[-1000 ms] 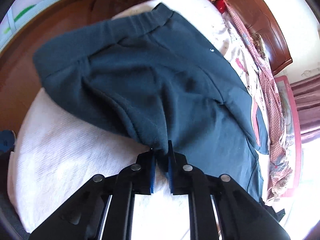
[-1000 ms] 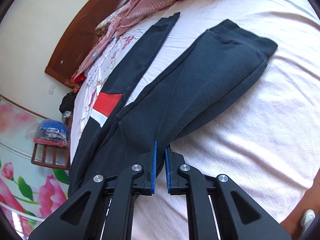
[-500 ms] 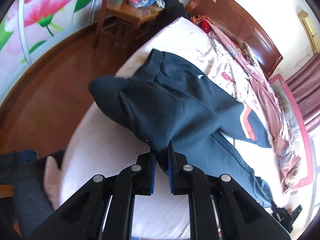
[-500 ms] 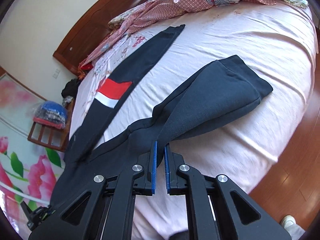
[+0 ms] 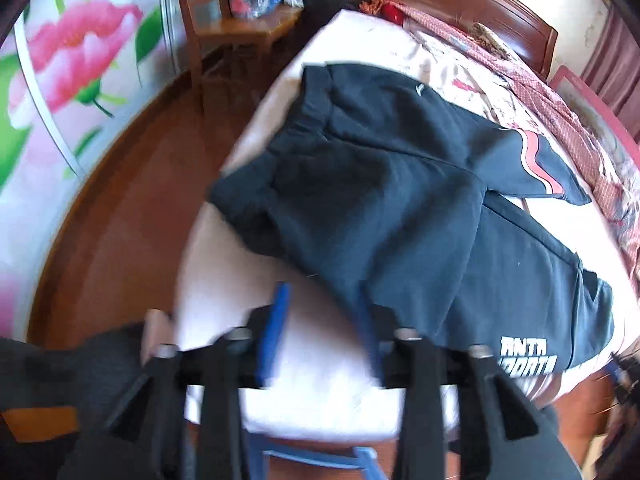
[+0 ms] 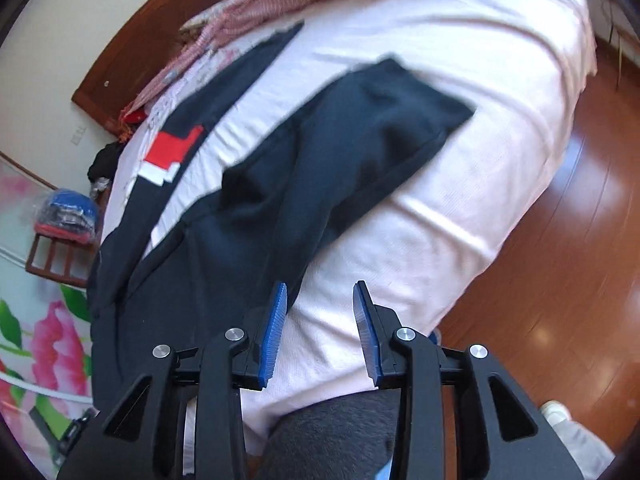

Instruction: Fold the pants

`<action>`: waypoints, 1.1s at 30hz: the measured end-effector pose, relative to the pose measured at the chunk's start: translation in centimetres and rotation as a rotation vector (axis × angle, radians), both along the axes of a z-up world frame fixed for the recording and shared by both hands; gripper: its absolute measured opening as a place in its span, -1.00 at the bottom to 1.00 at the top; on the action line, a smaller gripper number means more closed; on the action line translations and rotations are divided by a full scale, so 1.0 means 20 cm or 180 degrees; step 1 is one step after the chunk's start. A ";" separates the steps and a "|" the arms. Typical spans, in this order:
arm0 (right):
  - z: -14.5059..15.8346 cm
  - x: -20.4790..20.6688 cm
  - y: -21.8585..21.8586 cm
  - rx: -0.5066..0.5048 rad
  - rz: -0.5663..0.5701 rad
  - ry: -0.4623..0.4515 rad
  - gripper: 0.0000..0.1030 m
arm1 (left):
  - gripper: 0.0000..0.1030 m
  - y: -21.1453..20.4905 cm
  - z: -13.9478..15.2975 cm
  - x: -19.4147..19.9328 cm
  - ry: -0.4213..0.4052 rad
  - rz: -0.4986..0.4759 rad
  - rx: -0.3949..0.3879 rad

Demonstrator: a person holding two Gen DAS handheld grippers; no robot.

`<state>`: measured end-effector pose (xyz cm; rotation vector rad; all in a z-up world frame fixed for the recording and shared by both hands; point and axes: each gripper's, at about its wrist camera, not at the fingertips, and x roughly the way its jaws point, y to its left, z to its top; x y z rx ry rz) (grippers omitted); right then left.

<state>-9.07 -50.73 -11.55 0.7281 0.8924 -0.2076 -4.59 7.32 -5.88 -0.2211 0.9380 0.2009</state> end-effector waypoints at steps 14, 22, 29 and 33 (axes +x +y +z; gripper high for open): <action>0.28 1.07 -0.17 0.0109 0.0086 -0.0422 0.02 | 0.88 -0.58 0.33 0.20 -0.0479 -0.0977 0.0386; 0.03 1.68 -0.37 0.0216 -0.0134 -0.0081 0.02 | 0.88 -0.96 0.28 0.47 -0.0486 -0.1447 0.0601; -0.12 1.96 -0.51 0.0472 -0.0376 -0.0083 0.02 | 0.88 -1.01 0.24 0.60 -0.0487 -0.1527 0.0718; -0.12 2.04 -0.49 0.0325 -0.0257 -0.0056 0.02 | 0.88 -1.01 0.20 0.68 -0.0409 -0.1502 0.0680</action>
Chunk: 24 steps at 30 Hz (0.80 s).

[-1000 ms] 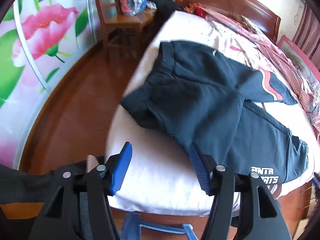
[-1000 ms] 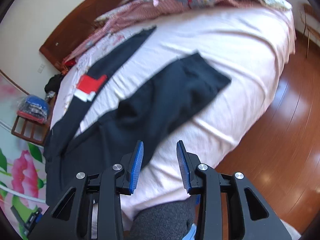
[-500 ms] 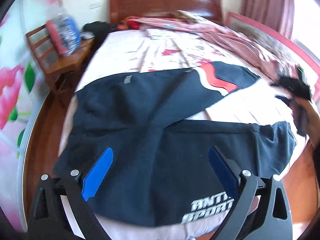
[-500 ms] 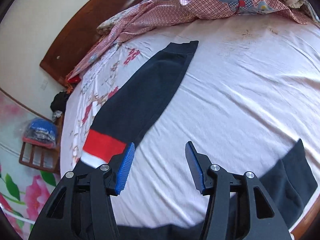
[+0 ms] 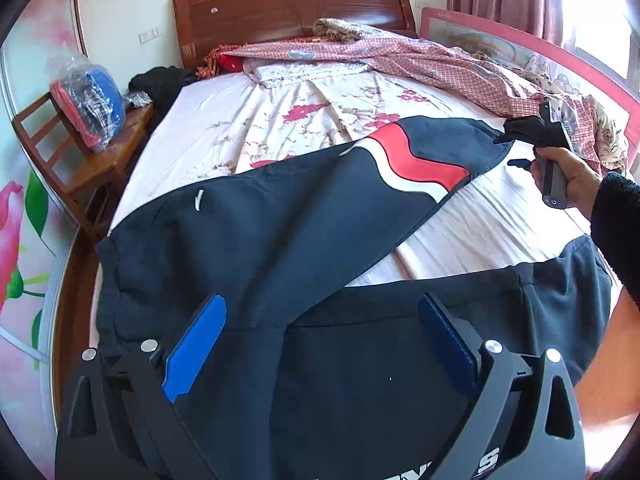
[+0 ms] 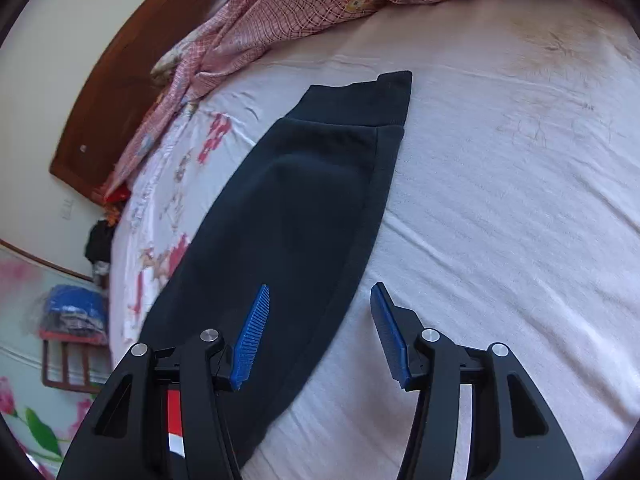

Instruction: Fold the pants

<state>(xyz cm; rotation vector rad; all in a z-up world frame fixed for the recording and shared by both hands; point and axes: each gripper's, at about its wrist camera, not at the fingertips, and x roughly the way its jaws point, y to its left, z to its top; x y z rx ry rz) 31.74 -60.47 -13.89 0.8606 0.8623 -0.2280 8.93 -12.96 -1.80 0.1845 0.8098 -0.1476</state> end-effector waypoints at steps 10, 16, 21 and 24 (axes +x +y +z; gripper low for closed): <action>-0.02 0.04 -0.05 -0.0017 -0.0108 -0.0230 -0.26 | 0.88 0.05 -0.05 0.08 0.0124 0.0120 -0.0066; 0.03 0.02 -0.03 -0.0466 -0.0032 -0.0142 -0.85 | 0.90 0.09 -0.05 0.08 0.0128 0.0190 -0.0043; 0.19 -0.14 0.03 -0.0673 0.0041 -0.0255 -0.86 | 0.90 0.16 -0.01 0.09 0.0072 0.0245 -0.0007; 0.33 -0.30 0.08 -0.0864 0.0153 -0.0337 -0.86 | 0.90 0.20 0.04 0.09 0.0006 0.0271 0.0013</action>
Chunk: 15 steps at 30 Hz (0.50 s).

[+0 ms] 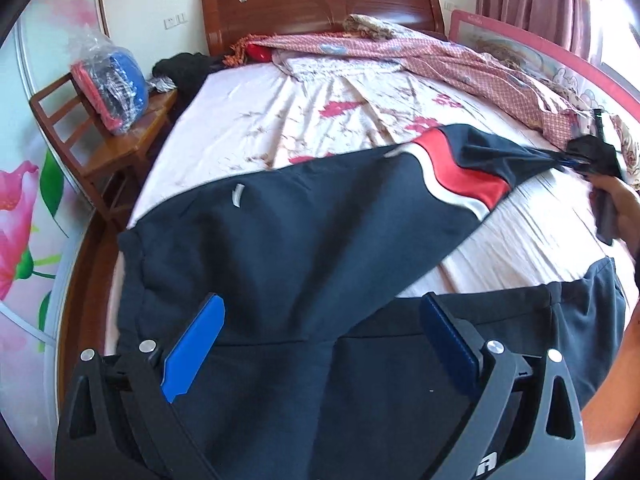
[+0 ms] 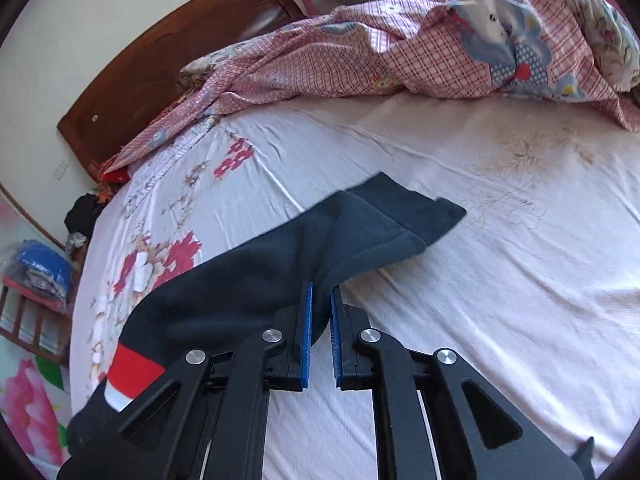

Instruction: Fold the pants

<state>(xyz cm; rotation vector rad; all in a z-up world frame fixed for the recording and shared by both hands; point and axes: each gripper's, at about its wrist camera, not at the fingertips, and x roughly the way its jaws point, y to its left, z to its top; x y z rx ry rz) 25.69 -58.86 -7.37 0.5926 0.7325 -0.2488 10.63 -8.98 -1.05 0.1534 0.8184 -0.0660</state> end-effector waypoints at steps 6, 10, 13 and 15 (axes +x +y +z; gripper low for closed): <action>0.08 -0.41 -0.06 0.0010 -0.0026 0.0006 -0.86 | 0.91 0.12 0.09 -0.03 -0.0020 -0.0169 -0.0150; -0.06 -0.62 -0.19 0.0195 -0.0204 0.0140 -0.86 | 0.92 0.28 0.12 -0.01 0.0035 -0.0332 -0.0239; -0.29 -0.65 -0.22 0.0469 -0.0225 0.0506 -0.86 | 0.93 0.47 0.12 0.07 0.0098 -0.0068 -0.0216; -0.35 -0.70 -0.21 0.0556 -0.0390 0.0635 -0.81 | 0.95 0.60 0.13 0.14 0.0118 0.0062 -0.0323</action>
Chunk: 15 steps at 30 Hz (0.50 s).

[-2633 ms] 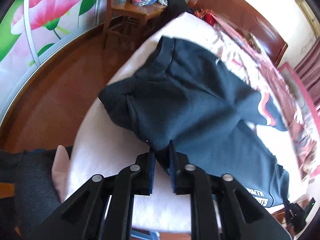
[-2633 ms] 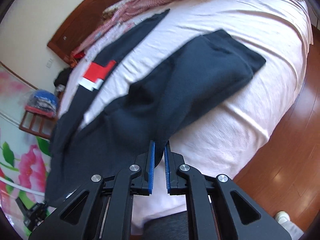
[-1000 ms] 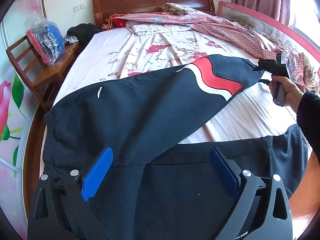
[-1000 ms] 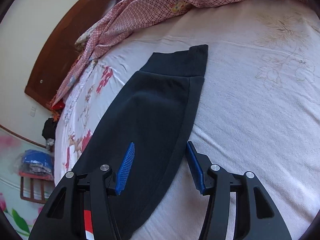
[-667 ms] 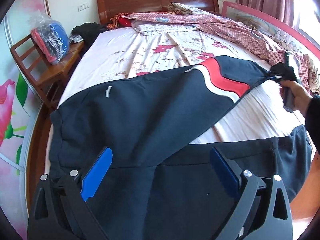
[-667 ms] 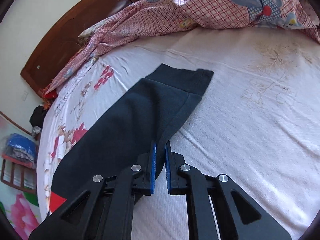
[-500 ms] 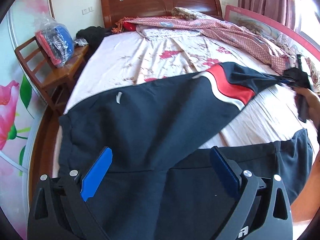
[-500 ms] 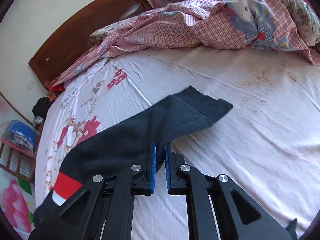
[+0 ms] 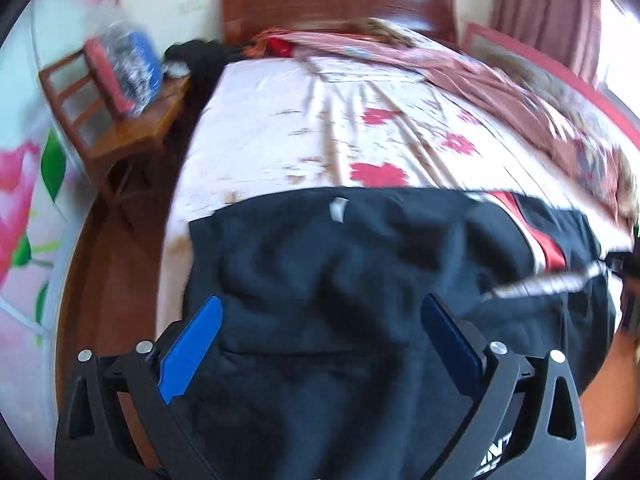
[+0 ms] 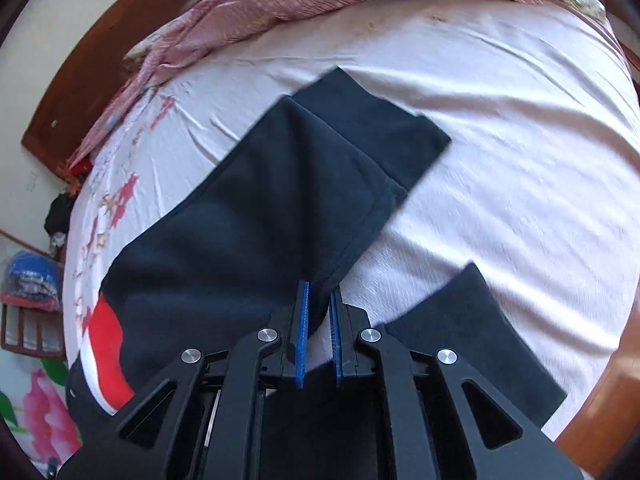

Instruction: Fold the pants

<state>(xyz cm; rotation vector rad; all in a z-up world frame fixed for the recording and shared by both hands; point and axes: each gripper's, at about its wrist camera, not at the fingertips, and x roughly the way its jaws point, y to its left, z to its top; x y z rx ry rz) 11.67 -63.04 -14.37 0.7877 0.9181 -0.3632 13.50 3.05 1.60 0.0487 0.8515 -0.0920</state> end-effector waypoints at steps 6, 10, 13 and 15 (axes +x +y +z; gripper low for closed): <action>0.19 -0.16 0.20 -0.0108 -0.0014 -0.0176 0.02 | 0.96 0.39 0.01 0.26 -0.0117 0.0717 0.0399; 0.32 -0.14 0.46 -0.0101 0.0469 -0.0318 0.02 | 0.96 0.55 -0.09 0.49 0.0080 0.0729 0.0212; 0.41 -0.05 0.70 -0.0120 0.0908 -0.0400 0.02 | 0.96 0.65 -0.19 0.63 0.0303 0.0695 -0.0355; 0.46 0.03 0.86 -0.0122 0.1202 -0.0492 0.02 | 0.96 0.67 -0.25 0.72 0.0406 0.0605 -0.0440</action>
